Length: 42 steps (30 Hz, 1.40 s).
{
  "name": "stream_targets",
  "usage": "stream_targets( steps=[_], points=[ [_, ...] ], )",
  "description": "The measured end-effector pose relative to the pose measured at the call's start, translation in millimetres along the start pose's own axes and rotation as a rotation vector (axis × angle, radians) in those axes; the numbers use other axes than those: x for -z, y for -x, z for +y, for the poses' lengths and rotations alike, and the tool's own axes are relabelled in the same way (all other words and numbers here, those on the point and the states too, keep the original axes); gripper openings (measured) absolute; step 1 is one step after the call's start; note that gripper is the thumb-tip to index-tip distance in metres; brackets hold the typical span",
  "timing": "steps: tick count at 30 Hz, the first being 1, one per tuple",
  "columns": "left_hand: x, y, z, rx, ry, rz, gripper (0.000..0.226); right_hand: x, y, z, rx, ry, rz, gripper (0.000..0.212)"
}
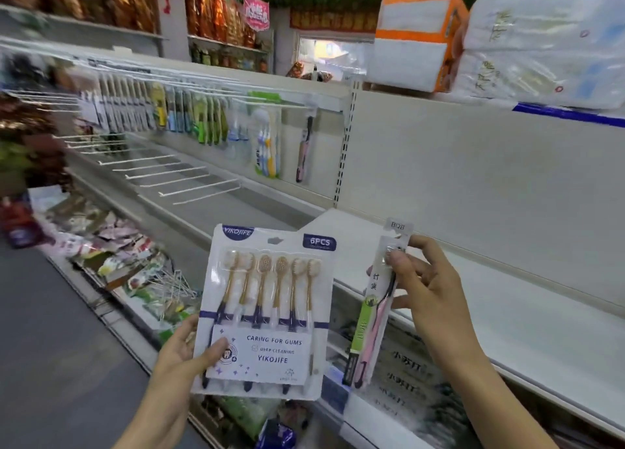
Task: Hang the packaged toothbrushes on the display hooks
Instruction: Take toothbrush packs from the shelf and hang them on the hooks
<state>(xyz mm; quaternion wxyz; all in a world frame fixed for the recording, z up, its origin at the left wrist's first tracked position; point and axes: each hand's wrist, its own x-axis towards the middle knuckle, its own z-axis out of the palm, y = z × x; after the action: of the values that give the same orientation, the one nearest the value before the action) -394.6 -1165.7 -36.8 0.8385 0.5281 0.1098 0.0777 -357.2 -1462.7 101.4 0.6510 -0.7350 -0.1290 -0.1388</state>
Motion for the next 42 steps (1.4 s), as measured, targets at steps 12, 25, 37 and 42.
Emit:
stream_targets(
  steps=[12,25,37,42],
  points=[
    [141.3,-82.1,96.7,-0.02,0.007,-0.033,0.039,-182.5,-50.0,24.3,-0.06,0.111,-0.087,0.033],
    [200.9,-123.8,139.1,-0.036,-0.104,-0.12,0.054,-253.5,-105.9,-12.5,0.115,0.21,0.13,0.021],
    [207.5,-135.5,134.8,-0.01,-0.102,-0.206,0.035,-261.4,-208.4,-23.0,0.207,0.294,0.283,0.016],
    [194.2,-147.0,138.6,-0.022,-0.103,-0.239,0.04,-259.9,-231.7,-13.1,0.207,0.291,0.311,0.017]
  ],
)
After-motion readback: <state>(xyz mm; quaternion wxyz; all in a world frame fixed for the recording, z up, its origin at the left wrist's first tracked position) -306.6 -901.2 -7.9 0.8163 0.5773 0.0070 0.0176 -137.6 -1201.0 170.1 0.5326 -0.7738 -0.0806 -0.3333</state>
